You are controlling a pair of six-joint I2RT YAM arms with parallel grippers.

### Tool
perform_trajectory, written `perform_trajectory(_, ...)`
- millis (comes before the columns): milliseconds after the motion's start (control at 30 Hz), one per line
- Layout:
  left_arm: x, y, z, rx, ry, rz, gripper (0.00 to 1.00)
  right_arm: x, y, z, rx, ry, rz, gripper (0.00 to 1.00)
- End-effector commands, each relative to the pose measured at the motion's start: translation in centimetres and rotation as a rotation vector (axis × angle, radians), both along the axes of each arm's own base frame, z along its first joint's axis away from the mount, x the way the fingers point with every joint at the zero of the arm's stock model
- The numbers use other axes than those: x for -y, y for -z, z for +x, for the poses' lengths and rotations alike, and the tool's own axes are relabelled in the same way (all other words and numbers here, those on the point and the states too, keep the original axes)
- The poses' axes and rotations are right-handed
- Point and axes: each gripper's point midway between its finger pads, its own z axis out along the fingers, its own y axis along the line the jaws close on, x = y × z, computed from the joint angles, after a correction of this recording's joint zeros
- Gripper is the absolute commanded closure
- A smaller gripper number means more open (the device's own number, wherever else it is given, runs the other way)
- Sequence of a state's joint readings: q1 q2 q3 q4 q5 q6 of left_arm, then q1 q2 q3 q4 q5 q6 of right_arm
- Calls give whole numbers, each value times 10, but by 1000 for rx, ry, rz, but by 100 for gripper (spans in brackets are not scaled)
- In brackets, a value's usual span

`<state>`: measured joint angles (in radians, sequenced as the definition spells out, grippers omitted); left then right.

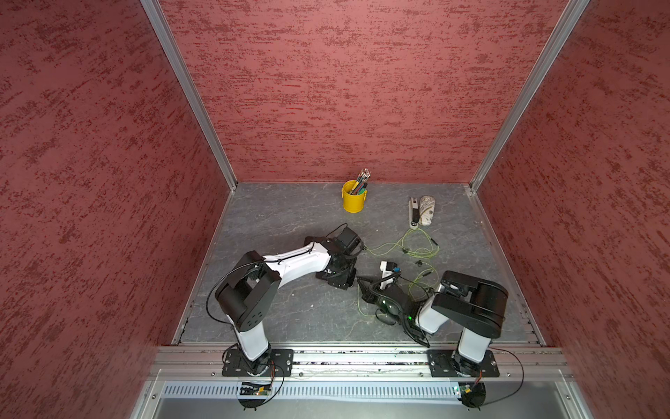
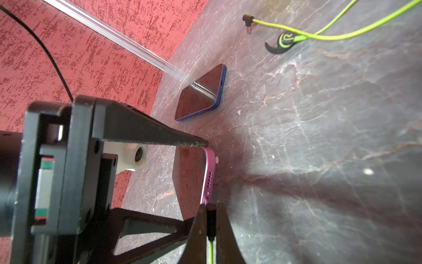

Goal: Plug wired earphones into phones
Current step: Insert the wired earphone into the phone.

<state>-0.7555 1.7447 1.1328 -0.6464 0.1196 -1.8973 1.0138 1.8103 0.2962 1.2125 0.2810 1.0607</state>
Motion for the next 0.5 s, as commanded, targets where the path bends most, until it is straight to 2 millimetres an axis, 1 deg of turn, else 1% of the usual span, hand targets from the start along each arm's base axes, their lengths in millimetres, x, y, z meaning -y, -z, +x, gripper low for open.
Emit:
perform_trajectory(0, 26, -22, 0, 29, 32, -124, 27, -22, -25, -2, 55, -68, 78, 100)
perform_trajectory(333, 24, -28, 5, 59, 29, -118, 27, -23, -20, -3, 37, -74, 56, 100)
perform_trajectory(467, 23, -30, 5, 66, 28, -118, 27, -27, -20, -2, 40, -82, 44, 100)
